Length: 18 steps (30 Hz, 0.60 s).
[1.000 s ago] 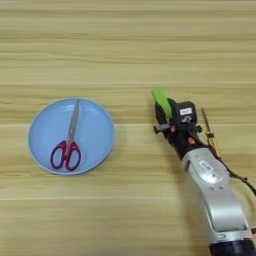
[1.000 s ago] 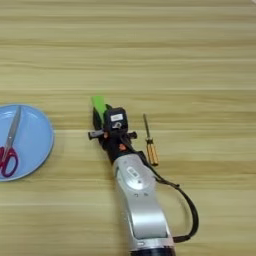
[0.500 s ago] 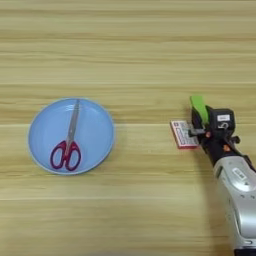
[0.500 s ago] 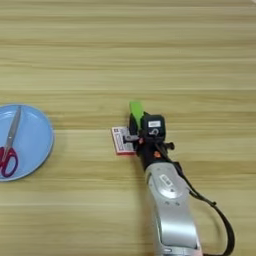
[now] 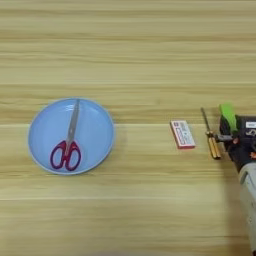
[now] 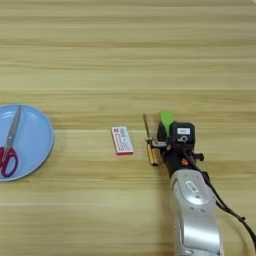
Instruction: Move the objects on the table
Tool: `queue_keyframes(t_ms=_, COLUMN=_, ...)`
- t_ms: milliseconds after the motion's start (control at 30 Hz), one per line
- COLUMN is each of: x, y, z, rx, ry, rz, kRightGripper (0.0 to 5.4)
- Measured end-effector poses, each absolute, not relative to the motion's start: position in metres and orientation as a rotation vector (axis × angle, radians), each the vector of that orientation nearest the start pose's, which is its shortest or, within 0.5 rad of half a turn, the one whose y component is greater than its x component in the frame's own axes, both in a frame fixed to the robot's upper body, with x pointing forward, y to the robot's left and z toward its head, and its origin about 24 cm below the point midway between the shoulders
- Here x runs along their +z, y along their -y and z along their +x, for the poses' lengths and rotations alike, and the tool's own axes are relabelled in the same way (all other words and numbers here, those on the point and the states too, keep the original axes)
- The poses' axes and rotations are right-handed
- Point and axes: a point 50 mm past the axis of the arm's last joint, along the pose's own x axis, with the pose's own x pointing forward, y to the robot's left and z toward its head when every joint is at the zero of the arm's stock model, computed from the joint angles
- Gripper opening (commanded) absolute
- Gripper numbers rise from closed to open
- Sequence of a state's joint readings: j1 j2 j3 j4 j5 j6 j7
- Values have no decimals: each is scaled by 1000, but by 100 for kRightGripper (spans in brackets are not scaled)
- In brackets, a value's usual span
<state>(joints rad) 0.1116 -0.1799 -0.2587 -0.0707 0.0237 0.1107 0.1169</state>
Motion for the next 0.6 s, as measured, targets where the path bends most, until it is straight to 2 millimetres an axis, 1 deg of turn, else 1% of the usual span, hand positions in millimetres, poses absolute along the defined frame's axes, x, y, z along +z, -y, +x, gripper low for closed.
queue_keyframes(t_ms=100, x=36, y=253, z=220, rx=-180, ry=-136, rz=-169, kRightGripper=140)
queue_keyframes(t_ms=200, x=29, y=257, z=218, rx=-188, ry=-163, rz=-170, kRightGripper=140)
queue_keyframes(t_ms=467, x=12, y=256, z=217, rx=-166, ry=-218, rz=-158, kRightGripper=140)
queue_keyframes(t_ms=600, x=11, y=254, z=220, rx=-157, ry=-211, rz=-156, kRightGripper=140)
